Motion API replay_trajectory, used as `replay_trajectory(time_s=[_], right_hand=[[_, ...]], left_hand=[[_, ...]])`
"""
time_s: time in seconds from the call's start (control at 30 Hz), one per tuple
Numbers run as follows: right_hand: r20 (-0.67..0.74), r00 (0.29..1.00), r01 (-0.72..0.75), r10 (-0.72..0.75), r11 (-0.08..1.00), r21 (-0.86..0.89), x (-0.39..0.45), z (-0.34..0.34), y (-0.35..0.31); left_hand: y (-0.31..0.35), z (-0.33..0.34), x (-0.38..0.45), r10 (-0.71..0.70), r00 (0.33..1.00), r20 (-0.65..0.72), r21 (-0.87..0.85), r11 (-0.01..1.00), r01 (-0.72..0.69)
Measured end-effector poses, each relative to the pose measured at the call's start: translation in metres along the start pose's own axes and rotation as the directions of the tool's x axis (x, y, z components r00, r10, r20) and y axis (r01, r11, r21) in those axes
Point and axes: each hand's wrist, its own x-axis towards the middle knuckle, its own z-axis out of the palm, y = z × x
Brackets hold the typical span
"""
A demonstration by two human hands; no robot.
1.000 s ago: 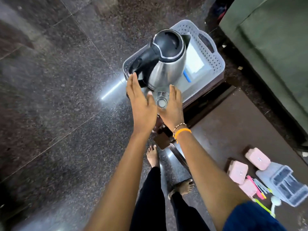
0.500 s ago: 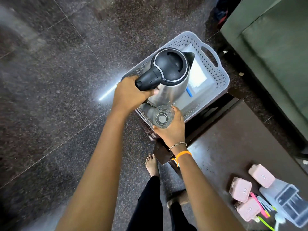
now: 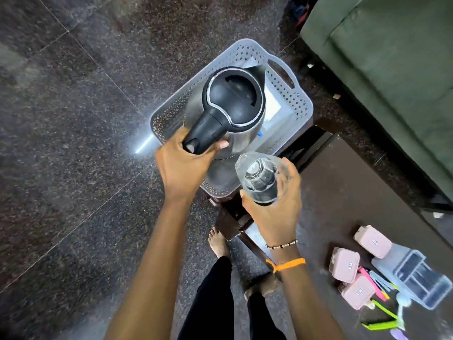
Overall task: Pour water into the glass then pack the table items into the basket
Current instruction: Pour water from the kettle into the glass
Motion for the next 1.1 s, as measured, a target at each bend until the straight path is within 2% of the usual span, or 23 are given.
replay_trajectory(time_s=[0.23, 0.47, 0.73, 0.8, 0.93, 1.1], right_hand=[[-0.125, 0.991, -0.049, 0.04, 0.997, -0.066, -0.008, -0.068, -0.002], [-0.251, 0.957, -0.185, 0.145, 0.972, -0.144, -0.026, -0.132, 0.024], [-0.123, 0.97, -0.232, 0.21, 0.953, -0.198, -0.034, -0.2, 0.097], [-0.061, 0.971, -0.237, 0.23, 0.947, -0.218, -0.028, -0.205, 0.117], [-0.034, 0.964, -0.264, 0.263, 0.934, -0.242, -0.009, -0.211, 0.155], [0.001, 0.969, -0.226, 0.246, 0.892, -0.391, 0.01, -0.205, 0.189]], left_hand=[[0.042, -0.018, -0.059, 0.167, 0.986, -0.027, -0.039, 0.985, -0.168], [0.06, -0.011, -0.134, 0.152, 0.987, 0.057, -0.017, 0.988, -0.151], [0.056, 0.03, -0.219, 0.072, 0.982, 0.172, 0.096, 0.991, -0.089], [0.049, 0.04, -0.232, 0.046, 0.978, 0.205, 0.121, 0.99, -0.072], [0.037, 0.065, -0.253, 0.017, 0.959, 0.283, 0.206, 0.975, -0.078], [0.027, 0.086, -0.266, 0.004, 0.957, 0.289, 0.31, 0.946, -0.097]])
